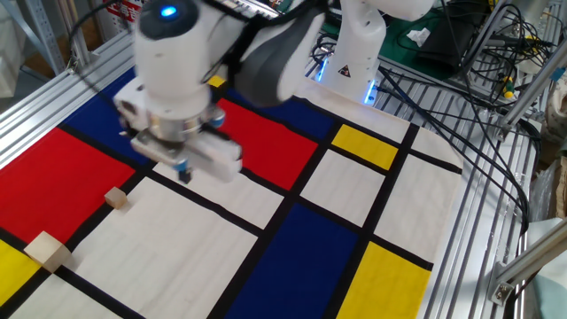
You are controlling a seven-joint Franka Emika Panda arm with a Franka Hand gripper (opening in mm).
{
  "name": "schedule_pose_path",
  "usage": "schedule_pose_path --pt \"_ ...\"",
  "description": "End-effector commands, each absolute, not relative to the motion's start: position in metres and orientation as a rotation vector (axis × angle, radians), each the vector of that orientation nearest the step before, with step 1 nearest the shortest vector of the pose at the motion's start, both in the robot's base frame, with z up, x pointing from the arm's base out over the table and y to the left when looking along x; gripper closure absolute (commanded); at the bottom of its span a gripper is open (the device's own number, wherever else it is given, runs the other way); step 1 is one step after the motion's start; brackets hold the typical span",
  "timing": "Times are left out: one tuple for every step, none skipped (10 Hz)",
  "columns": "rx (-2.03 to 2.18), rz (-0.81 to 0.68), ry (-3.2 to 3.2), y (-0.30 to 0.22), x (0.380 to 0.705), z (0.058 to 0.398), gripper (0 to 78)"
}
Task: Pick up the small block on the left and move it to the right
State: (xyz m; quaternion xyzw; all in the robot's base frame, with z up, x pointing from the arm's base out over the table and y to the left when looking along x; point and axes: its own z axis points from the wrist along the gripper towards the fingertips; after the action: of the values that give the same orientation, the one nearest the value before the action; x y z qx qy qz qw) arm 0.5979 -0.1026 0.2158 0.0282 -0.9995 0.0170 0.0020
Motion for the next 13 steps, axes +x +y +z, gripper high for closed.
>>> schedule_pose_path --pt "0.06 0.057 -3.141 -0.122 0.613 0.199 77.6" --pt "0.053 0.058 -3.141 -0.127 0.612 0.197 77.6" --pt "0.05 0.058 -3.139 -0.132 0.611 0.195 77.6" --pt "0.051 0.059 -3.139 -0.135 0.611 0.193 77.6" --pt "0.063 0.055 -3.141 -0.143 0.609 0.185 77.6" --pt "0.061 0.054 -3.142 -0.148 0.608 0.179 77.6" --pt "0.06 0.053 -3.144 -0.153 0.607 0.172 77.6" --pt "0.058 0.052 -3.144 -0.157 0.606 0.168 77.6" --pt "0.056 0.052 -3.144 -0.159 0.606 0.166 77.6" --pt "0.035 0.055 -3.143 -0.164 0.605 0.163 77.6" --pt "0.035 0.056 -3.143 -0.165 0.604 0.163 77.6" --pt "0.052 0.053 -3.143 -0.174 0.603 0.162 77.6" --pt "0.068 0.044 -3.139 -0.177 0.604 0.161 77.6"
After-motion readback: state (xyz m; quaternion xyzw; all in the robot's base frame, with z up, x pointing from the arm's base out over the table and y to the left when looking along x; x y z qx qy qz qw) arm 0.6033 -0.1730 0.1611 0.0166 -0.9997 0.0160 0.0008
